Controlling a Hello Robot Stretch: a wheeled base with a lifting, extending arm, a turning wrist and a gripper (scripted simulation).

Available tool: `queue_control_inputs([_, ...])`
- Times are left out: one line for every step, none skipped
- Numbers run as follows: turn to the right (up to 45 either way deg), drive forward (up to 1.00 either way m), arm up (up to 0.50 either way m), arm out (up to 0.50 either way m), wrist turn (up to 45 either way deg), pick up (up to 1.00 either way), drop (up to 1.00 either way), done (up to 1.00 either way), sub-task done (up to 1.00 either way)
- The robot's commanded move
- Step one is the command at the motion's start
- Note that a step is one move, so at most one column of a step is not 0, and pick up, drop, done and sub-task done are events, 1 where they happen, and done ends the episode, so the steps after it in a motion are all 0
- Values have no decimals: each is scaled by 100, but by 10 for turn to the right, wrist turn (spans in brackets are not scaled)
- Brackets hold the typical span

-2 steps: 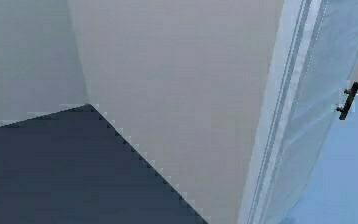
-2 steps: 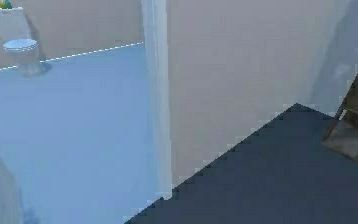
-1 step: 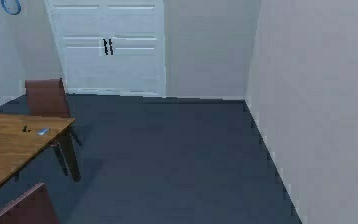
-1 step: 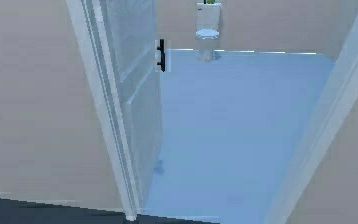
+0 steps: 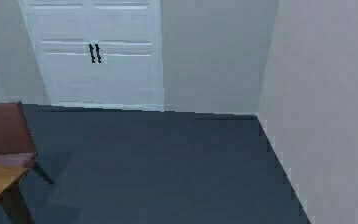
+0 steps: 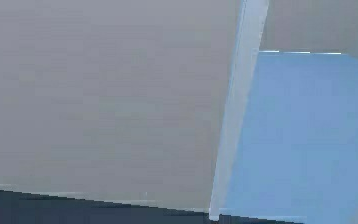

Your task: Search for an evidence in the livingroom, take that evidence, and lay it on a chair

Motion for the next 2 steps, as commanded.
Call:
queue_control_inputs([-450,0,0,0,0,0,0,0,0])
queue_control_inputs([-450,0,0,0,0,0,0,0,0])
